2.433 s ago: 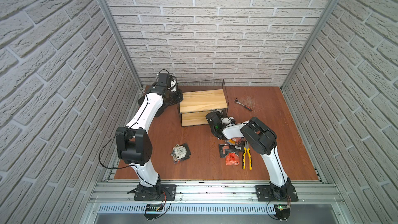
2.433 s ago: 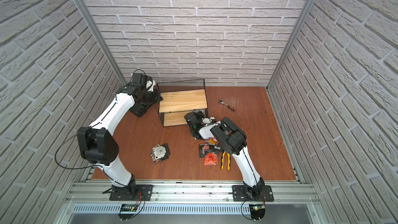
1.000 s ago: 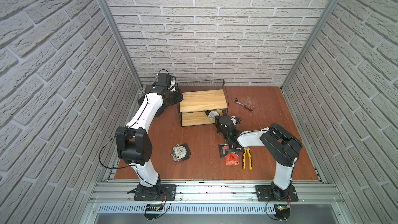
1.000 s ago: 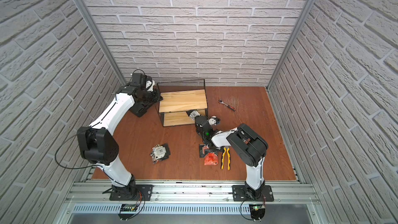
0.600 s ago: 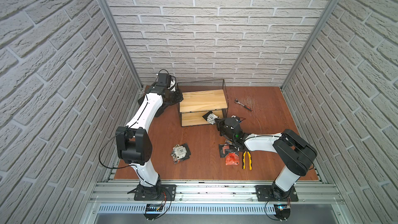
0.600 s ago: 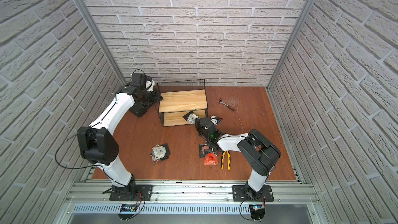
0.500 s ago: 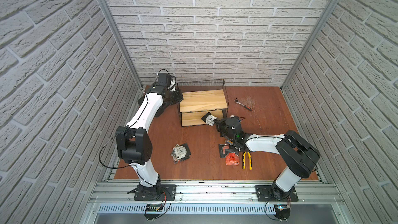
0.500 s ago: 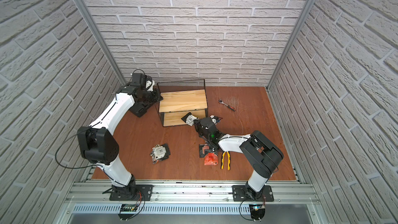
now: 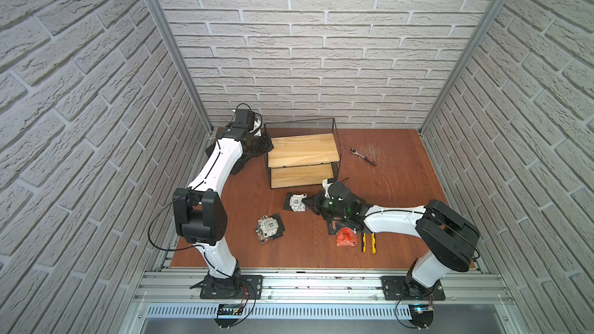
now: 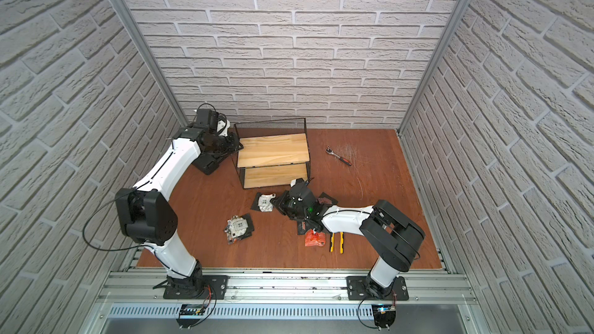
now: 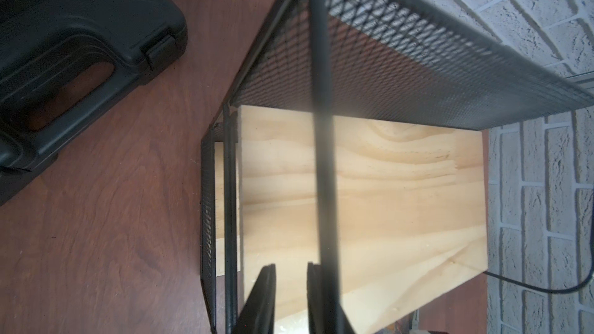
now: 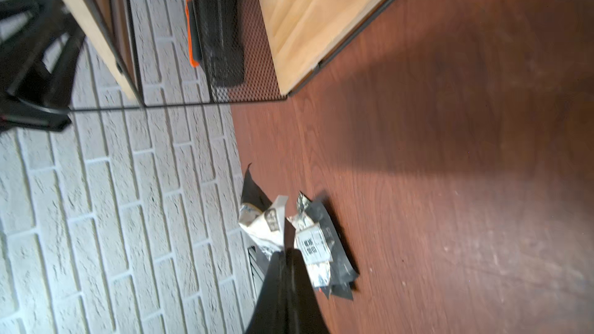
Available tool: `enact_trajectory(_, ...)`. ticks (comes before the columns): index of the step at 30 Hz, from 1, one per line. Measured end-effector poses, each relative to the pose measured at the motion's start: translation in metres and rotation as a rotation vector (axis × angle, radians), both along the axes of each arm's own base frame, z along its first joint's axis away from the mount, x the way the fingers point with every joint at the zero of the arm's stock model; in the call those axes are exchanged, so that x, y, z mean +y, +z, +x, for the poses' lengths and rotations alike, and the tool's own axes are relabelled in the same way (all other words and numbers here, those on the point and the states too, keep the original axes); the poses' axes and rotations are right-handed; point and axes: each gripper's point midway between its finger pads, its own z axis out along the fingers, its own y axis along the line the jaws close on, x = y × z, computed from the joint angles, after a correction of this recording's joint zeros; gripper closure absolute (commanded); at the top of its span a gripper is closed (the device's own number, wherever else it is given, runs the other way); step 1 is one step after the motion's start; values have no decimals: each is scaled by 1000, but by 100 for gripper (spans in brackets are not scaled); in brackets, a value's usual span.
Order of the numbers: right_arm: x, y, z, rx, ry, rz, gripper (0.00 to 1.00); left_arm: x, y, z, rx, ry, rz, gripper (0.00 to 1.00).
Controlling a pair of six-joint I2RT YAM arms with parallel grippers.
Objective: Remove the tea bags from the shelf
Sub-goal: Place the tea bag at the center of the board.
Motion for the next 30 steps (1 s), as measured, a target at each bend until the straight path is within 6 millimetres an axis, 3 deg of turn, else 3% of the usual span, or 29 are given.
enact_trajectory(4,17,-2,-12,-6,109,-23,97,1,0,0,4,3,4,73)
enact_trajectory(11,36,-23,-28,15,241,-98,97,3,-1,0,10,7,8,72)
enact_trajectory(21,50,-49,-44,46,354,-220,97,5,-3,-1,15,13,18,65)
enact_trajectory(30,43,-64,-47,76,369,-296,73,11,-4,0,15,26,37,56)
